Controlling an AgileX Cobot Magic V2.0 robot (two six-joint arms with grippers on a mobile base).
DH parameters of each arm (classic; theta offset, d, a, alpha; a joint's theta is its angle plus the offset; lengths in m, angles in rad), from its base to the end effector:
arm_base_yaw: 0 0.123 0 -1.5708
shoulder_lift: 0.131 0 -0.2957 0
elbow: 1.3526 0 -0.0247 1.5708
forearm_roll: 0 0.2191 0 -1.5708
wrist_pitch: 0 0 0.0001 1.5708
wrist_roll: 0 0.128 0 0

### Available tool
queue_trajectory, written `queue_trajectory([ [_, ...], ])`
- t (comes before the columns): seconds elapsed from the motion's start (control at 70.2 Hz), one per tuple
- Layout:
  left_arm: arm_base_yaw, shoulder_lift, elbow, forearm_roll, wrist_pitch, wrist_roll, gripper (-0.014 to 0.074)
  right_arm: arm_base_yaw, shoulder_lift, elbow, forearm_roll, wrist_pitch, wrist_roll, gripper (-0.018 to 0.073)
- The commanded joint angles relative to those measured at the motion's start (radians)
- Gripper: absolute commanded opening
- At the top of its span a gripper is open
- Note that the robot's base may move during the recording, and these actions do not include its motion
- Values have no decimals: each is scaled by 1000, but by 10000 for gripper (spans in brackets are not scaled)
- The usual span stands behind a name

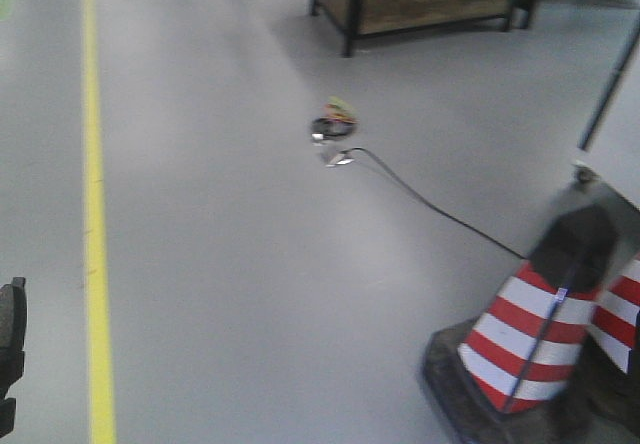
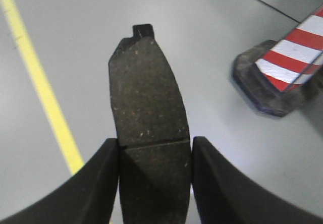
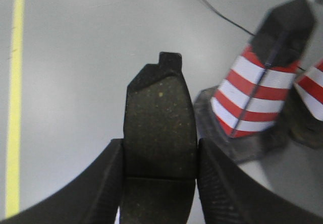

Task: Move and align brake pads A on conveyor
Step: 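Drive past the striped cones toward the black conveyor belt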

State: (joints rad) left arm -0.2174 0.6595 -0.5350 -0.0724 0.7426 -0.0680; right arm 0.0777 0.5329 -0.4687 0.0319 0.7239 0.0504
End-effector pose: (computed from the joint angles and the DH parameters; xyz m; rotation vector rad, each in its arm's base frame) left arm 0.0990 -0.0283 0.2598 0.1373 2.3553 -0.2232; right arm 0.0829 0.0092 0.2524 -0.0150 2.2733 0.1042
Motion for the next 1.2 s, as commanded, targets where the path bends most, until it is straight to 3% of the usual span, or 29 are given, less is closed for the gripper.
queue_trajectory([
  [0.0, -3, 1, -25, -9, -78, -6, -8, -4, 4, -29, -3, -77, -4, -2],
  [1.182, -3, 1, -25, -9, -78, -6, -8, -4, 4, -29, -3, -77, -4, -2],
])
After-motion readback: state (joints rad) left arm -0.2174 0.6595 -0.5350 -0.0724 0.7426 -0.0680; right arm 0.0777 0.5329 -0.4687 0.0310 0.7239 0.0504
